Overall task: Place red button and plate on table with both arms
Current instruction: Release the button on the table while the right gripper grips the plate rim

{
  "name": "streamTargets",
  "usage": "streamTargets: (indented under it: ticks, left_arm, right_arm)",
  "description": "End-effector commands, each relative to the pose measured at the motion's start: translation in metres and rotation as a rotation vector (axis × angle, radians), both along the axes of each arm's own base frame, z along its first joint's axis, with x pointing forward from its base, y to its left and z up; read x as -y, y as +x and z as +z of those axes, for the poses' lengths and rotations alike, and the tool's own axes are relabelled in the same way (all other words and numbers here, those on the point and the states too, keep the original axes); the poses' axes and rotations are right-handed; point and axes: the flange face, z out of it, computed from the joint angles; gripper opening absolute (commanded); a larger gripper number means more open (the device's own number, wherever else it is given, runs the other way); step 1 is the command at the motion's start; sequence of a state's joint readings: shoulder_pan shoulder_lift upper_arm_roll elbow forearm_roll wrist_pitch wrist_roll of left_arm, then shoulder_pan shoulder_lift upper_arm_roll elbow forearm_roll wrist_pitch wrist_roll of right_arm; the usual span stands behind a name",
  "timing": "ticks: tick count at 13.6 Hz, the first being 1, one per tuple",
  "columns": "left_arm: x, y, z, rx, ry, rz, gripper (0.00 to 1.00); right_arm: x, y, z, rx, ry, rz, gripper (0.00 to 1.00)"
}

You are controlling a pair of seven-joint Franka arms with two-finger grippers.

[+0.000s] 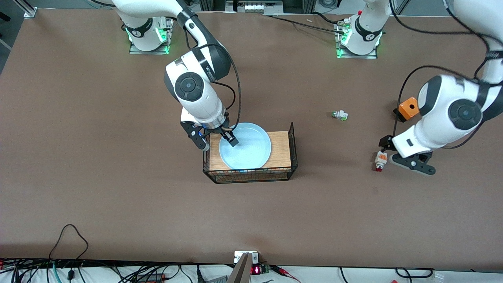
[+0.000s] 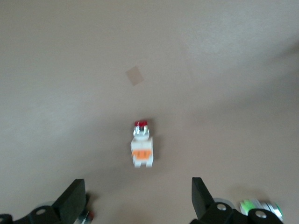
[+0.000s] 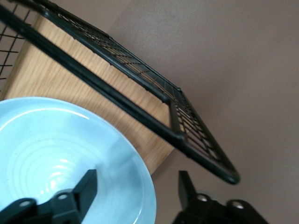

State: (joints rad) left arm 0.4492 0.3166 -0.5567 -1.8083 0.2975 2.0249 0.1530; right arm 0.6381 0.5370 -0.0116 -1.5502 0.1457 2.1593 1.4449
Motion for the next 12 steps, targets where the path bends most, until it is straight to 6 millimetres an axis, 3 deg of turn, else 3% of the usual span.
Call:
streamTargets:
  ticks: [1,3,5,7,10,12]
  left_arm:
    - [0.008,0.005,0.059,-0.056,0.025,0.026,1.0]
    - [0.022,0.001,0.106,-0.1,0.029,0.062,1.0]
    - [0.038,-0.013,0.14,-0.105,-0.014,0.1,1.0]
    - [0.024,-0.018,0.152,-0.136,-0.029,0.13,1.0]
    - [-0.001,-0.019,0.161,-0.098,-0.083,0.235,1.0]
    - [0.005,-0.029,0.161,-0.06,-0.056,0.248,1.0]
  right_arm:
    - [-0.006,0.003,0.001,0.006,0.009,-0.02,0.61]
    - [-0.006,0.003,0.002,0.008,0.009,-0.019,0.41]
    - [-0.005,0.004,0.003,0.008,0.012,-0.021,0.23]
    - [-0.005,0.004,0.005,0.013,0.009,0.0,0.04]
    - [0.001,0.008,0.005,0.013,0.011,-0.001,0.0]
    - [0.0,0.007,0.009,0.008,0.014,-0.004,0.0]
